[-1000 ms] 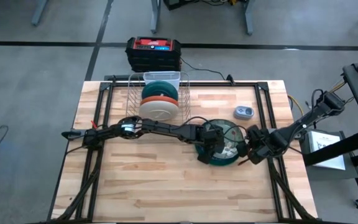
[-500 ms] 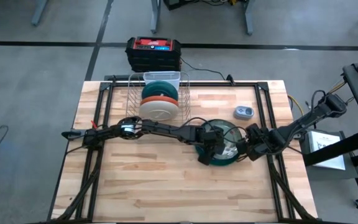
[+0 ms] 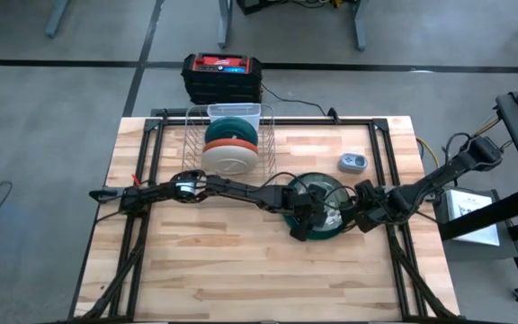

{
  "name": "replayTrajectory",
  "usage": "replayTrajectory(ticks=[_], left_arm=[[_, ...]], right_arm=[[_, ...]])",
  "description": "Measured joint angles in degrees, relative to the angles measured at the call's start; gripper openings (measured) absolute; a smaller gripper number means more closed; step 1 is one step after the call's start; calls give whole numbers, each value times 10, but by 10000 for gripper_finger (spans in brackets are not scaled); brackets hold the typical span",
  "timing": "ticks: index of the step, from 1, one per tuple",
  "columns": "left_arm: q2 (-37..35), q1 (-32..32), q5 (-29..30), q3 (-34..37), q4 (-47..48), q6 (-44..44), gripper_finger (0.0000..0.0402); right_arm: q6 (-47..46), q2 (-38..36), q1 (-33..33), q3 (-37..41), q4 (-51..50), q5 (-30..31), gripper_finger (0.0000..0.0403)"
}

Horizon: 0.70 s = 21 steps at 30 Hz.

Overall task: Sort dishes
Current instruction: Put the green ceramic plate into the dish rack

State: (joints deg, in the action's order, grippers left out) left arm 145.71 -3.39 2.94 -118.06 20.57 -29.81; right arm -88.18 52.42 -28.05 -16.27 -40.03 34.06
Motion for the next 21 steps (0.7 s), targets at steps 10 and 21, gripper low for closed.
replayTrajectory(ticks=[10, 21], left_arm=[[1, 0, 7, -90, 137, -13, 110], [3, 0, 6, -140, 238, -6, 29]], right_arm=[[10, 1, 0, -35, -76, -1, 222], [18, 1, 0, -39, -79, 2, 223]])
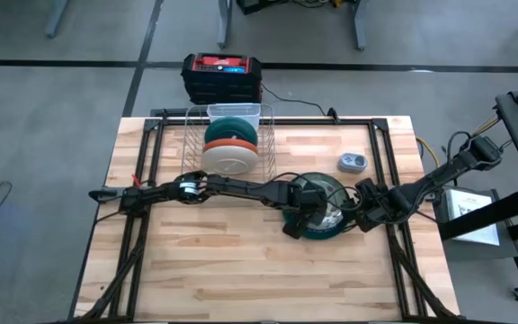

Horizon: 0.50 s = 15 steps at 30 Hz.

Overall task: Sort dishes
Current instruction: Put the green ceramic plate into the dish rack

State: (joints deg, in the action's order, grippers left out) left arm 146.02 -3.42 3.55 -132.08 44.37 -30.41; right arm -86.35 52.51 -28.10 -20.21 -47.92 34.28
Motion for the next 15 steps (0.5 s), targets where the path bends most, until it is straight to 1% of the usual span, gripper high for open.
replayTrajectory(ticks=[3, 7, 11, 15], left_arm=[[0, 0, 0, -3, 16, -2, 7], [0, 2, 6, 0, 38, 1, 4], [-5, 7, 16, 24, 25, 6, 1], [-8, 10, 18, 54, -20, 9, 0]], right_arm=[[-1, 0, 0, 0, 1, 1, 219], [-1, -4, 0, -5, 1, 2, 217], [2, -6, 0, -13, 1, 3, 222], [-2, -6, 0, -12, 4, 3, 226]])
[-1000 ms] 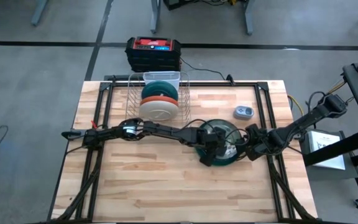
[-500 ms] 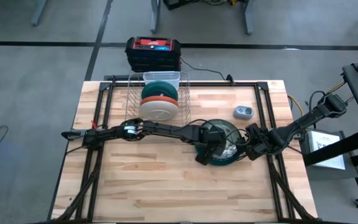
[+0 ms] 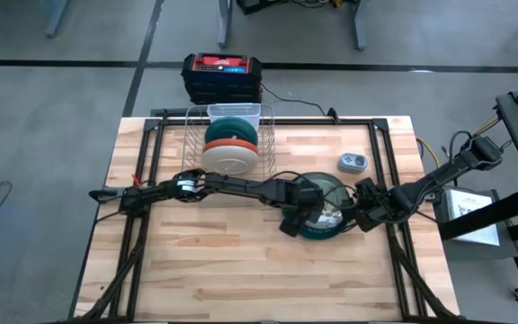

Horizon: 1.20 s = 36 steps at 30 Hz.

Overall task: Sort dishes
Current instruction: Put the green ceramic plate into the dish rack

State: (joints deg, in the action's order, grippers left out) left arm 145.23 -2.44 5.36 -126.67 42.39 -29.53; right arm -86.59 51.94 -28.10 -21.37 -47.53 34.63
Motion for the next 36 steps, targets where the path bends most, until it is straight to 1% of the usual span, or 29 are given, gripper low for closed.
replayTrajectory(ticks=[3, 12, 14, 19, 23, 26, 28, 30, 36], left_arm=[[0, 0, 1, 11, -29, -4, 0], [18, 1, 1, 15, -76, -15, 0], [21, 2, -3, 16, -83, -15, 0], [33, 5, -4, 15, -107, -19, 0], [36, 5, -3, 15, -117, -19, 0], [37, 6, -3, 16, -128, -19, 0], [38, 6, -3, 16, -135, -19, 0], [38, 6, -2, 16, -138, -19, 0], [38, 6, 1, 17, -142, -16, 0]], right_arm=[[-4, 0, 0, 3, 0, 1, 225], [-5, 0, 2, 10, 9, 40, 212], [-12, 1, 4, 19, 24, 46, 209], [-39, 1, 4, 41, 52, 38, 206], [-48, 0, 4, 62, 89, 54, 205], [-60, -1, 4, 79, 115, 80, 197], [-61, -1, 4, 86, 123, 99, 184], [-64, -2, 4, 89, 122, 115, 162], [-71, -2, 4, 92, 123, 177, 62]])
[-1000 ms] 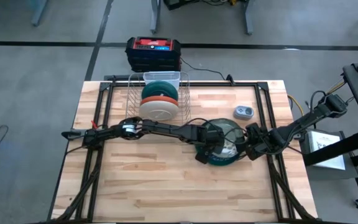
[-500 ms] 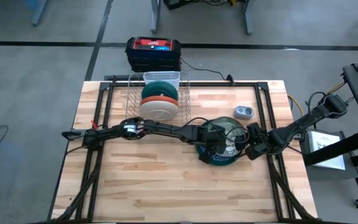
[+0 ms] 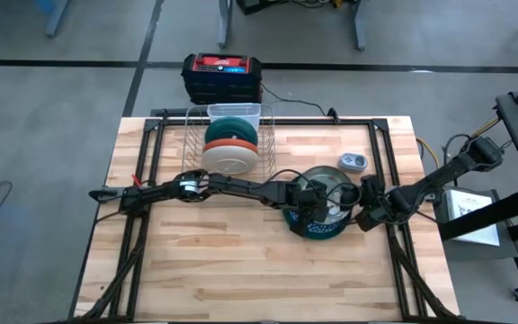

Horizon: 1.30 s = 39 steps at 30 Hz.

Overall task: Sort dishes
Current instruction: Put the green ceramic plate into the dish rack

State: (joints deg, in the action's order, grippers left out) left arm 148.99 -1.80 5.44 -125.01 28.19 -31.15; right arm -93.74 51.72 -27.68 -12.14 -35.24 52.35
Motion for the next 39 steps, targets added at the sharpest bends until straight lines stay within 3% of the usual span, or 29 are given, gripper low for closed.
replayTrajectory(ticks=[2, 12, 22, 39], left_arm=[[0, 0, 1, 0, -4, 0, 0], [-28, 0, -2, 2, -4, 16, 0], [-75, 0, 5, 3, -2, 13, 0], [-165, -16, -15, 1, 66, 7, 0]], right_arm=[[-9, -1, 0, 0, 4, 22, 31], [80, -28, -2, -53, -32, 38, 8], [234, -56, -2, -135, -84, 34, 2], [402, -57, -2, -193, -95, 56, 1]])
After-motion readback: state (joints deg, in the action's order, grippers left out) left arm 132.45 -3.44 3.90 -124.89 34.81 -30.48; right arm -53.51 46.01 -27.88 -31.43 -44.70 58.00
